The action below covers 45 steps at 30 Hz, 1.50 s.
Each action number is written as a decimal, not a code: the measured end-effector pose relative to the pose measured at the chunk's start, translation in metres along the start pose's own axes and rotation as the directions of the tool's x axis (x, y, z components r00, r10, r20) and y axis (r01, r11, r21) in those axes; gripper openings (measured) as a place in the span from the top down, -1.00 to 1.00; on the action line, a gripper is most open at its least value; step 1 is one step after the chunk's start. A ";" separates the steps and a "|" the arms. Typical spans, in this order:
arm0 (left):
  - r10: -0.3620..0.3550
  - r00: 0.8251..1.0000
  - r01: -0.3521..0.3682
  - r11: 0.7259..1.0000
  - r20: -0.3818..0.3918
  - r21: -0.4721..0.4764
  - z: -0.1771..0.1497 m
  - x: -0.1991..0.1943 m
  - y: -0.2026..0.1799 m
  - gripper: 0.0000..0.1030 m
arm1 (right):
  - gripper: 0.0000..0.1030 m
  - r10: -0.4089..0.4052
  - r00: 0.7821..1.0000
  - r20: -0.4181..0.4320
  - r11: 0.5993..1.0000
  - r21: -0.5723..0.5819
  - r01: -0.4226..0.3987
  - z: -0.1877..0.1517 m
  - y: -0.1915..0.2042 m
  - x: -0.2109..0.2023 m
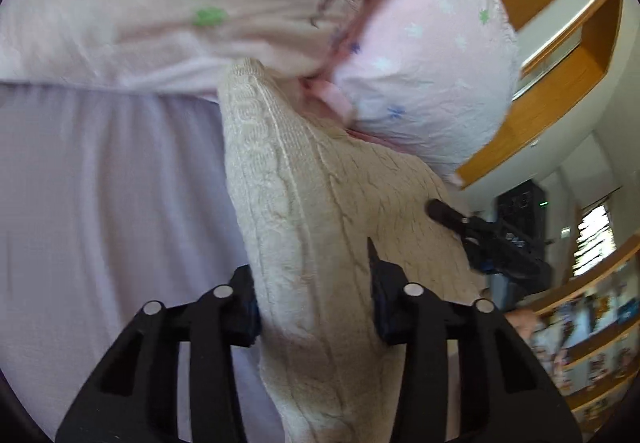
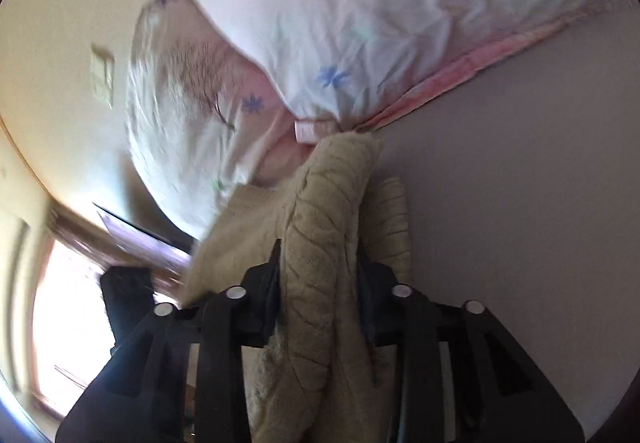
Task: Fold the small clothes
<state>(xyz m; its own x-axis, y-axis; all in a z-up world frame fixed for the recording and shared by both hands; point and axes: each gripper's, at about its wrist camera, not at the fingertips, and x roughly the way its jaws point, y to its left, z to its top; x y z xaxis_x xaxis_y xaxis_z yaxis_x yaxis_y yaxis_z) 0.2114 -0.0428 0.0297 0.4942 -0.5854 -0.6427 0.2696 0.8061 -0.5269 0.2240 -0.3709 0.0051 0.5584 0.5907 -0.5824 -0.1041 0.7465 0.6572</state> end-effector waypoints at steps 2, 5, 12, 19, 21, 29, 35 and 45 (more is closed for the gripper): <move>0.134 0.989 -0.136 0.991 0.058 0.021 -0.001 -0.019 0.007 -0.02 | -0.21 -0.121 0.989 0.086 0.991 -0.054 0.125 -0.002 0.010 -0.016; 0.275 0.942 -0.297 0.950 0.191 0.096 -0.021 -0.063 0.000 -0.44 | -0.68 -0.208 0.955 0.209 0.966 -0.110 0.235 -0.019 0.037 -0.054; 0.423 0.861 -0.478 0.863 0.284 0.162 -0.103 -0.100 -0.032 -0.96 | -0.97 -0.360 0.876 0.320 0.780 -0.413 0.471 -0.132 0.116 -0.080; 0.431 0.892 -0.452 0.859 0.135 0.241 -0.128 -0.054 -0.047 -0.96 | -0.97 -0.518 0.831 0.201 0.690 -0.476 0.545 -0.184 0.114 -0.034; 0.428 0.898 -0.440 0.860 0.105 0.259 -0.130 -0.042 -0.047 -0.96 | -0.97 -0.531 0.836 0.141 0.725 -0.435 0.534 -0.181 0.103 -0.027; 0.454 0.888 -0.457 0.856 0.070 0.242 -0.135 -0.022 -0.040 -0.96 | -0.97 -0.562 0.825 0.048 0.757 -0.371 0.538 -0.177 0.092 -0.016; 0.475 0.878 -0.477 0.848 0.067 0.230 -0.135 -0.022 -0.038 -0.96 | -0.97 -0.571 0.818 0.063 0.756 -0.348 0.554 -0.182 0.091 -0.018; 0.496 0.866 -0.495 0.834 0.064 0.244 -0.136 -0.019 -0.040 -0.97 | -0.97 -0.572 0.818 0.070 0.755 -0.347 0.557 -0.183 0.091 -0.019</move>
<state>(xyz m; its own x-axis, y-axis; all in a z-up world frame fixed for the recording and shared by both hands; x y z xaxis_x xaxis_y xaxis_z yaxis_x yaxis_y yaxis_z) 0.0788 -0.0754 -0.0124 0.6146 -0.1020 -0.7822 0.1815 0.9833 0.0144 0.0538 -0.2585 -0.0117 0.5738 0.0348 -0.8182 -0.0527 0.9986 0.0055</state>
